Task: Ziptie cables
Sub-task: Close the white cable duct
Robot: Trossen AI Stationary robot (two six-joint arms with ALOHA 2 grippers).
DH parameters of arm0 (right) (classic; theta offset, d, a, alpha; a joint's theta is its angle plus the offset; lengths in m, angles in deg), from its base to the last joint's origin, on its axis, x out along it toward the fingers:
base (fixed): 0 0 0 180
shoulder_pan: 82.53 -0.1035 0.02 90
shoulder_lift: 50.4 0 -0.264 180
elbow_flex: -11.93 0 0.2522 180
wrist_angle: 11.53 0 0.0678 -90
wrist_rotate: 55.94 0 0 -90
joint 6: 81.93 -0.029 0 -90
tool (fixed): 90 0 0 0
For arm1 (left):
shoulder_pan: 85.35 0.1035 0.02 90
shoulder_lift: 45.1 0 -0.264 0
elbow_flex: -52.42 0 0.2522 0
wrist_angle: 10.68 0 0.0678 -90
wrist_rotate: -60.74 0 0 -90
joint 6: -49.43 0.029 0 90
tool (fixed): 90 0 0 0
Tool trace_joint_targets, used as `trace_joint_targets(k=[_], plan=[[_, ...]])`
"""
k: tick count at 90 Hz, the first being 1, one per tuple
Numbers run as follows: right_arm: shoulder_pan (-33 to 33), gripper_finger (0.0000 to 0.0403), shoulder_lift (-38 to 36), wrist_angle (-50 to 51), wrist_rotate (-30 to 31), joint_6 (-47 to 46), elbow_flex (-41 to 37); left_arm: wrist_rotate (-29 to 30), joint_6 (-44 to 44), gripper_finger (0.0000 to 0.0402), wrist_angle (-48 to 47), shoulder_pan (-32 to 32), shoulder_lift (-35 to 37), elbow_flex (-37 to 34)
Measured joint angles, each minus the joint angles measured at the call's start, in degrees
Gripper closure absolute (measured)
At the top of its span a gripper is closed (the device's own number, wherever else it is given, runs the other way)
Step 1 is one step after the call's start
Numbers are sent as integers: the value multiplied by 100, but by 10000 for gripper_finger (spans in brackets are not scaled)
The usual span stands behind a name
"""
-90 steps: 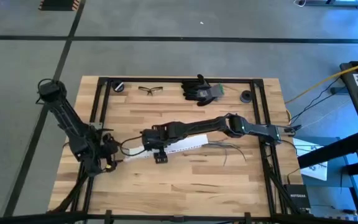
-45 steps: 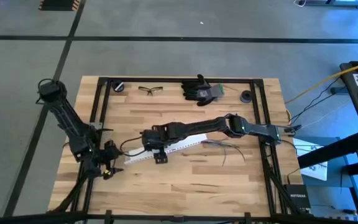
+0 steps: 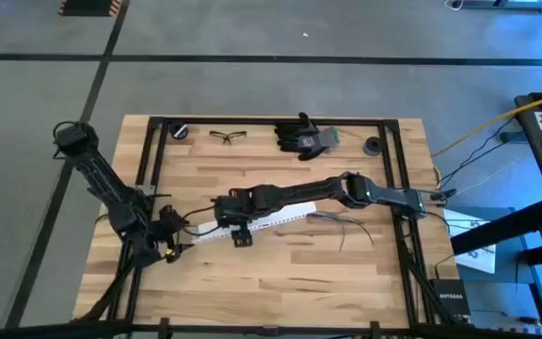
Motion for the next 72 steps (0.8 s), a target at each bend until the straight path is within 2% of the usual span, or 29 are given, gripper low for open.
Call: trace_joint_targets(k=[10, 34, 48, 72], plan=[[-6, 116, 0, 9, 68, -2, 0, 5, 264, 24, 463, 6, 0, 4], [0, 116, 0, -392, 132, -12, 2, 411, 239, 31, 564, 152, -13, -239], [0, 116, 0, -456, 11, 149, 2, 411, 291, 55, 590, 148, -13, -354], [49, 116, 0, -1482, -429, 302, -167, 712, 555, 100, 1195, 38, -13, -724]])
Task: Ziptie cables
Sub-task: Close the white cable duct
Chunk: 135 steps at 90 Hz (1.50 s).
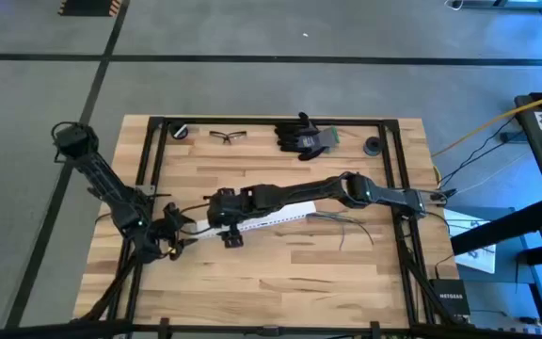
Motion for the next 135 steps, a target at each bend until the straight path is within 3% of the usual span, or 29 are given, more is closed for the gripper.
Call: trace_joint_targets(k=[10, 21, 42, 49, 58, 66, 74, 87, 111, 125, 135], plan=[[72, 116, 4, -655, -81, -184, -326, 108, -33, 109, 218, -111, 0, -177], [80, 116, 0, -2066, -274, -523, -871, 206, -71, 118, 222, -148, 0, -229], [74, 116, 0, -2600, 352, -513, -799, 356, -51, 145, 270, -153, 0, -229], [78, 116, 0, -2300, 397, -148, -663, 396, -20, 156, 350, -150, 0, -229], [113, 116, -48, -926, 380, 207, -275, 413, -47, 163, 370, -150, 0, -229], [201, 116, -211, 188, 65, 291, 44, 422, -55, 164, 381, -150, 0, -229], [347, 116, -422, 686, -422, 282, 69, 425, -59, 164, 387, -150, 0, -229], [467, 116, -442, 765, -866, 140, -246, 427, -63, 164, 379, -150, 0, -229], [308, 116, -435, -247, -723, 121, -1193, 428, -63, 164, 368, -150, -2, -229], [256, 118, -433, -325, -703, 90, -1285, 447, -61, 164, 366, -148, -2, -229], [253, 142, -417, -326, -669, 90, -1289, 456, -48, 164, 368, -148, -2, -229]])
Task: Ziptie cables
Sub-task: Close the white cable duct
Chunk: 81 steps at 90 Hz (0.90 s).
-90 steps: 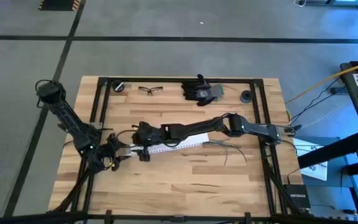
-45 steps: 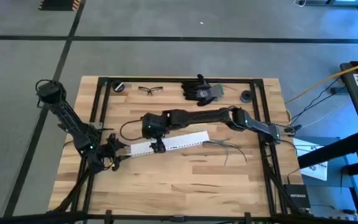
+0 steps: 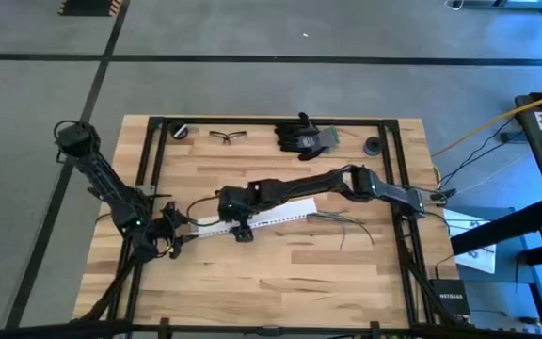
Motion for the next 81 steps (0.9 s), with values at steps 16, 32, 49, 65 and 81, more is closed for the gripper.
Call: trace_joint_targets(k=[16, 32, 49, 65, 81], plan=[[2, 193, 0, -28, -7, -22, 0, 3, -16, 164, -2, 0, 0, 2], [0, 193, 48, -246, 0, -41, -10, -45, 59, 164, -17, 6, 0, 0], [-4, 193, 200, -810, -34, -220, -11, -55, 70, 164, -35, 2, 0, 0], [-9, 193, 293, -1206, -54, -335, -11, -50, 94, 164, -12, 4, -8, 0], [-2, 193, 313, -1433, -115, -469, -11, -24, 71, 164, 3, 6, -26, 0]])
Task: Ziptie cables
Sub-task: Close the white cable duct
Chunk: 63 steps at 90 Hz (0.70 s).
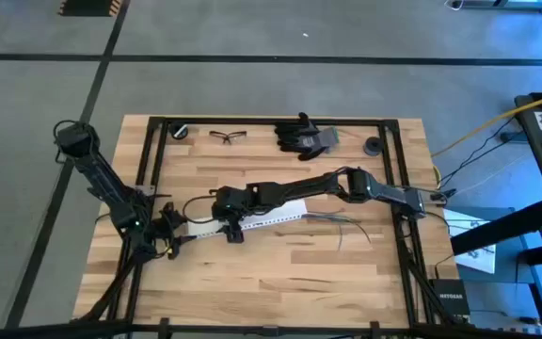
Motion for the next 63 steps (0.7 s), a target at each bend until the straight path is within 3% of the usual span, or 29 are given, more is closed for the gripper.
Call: trace_joint_targets(k=[63], plan=[[-35, 193, 515, -1825, -220, -400, 4, -11, 100, 164, 124, 1, -4, -2]])
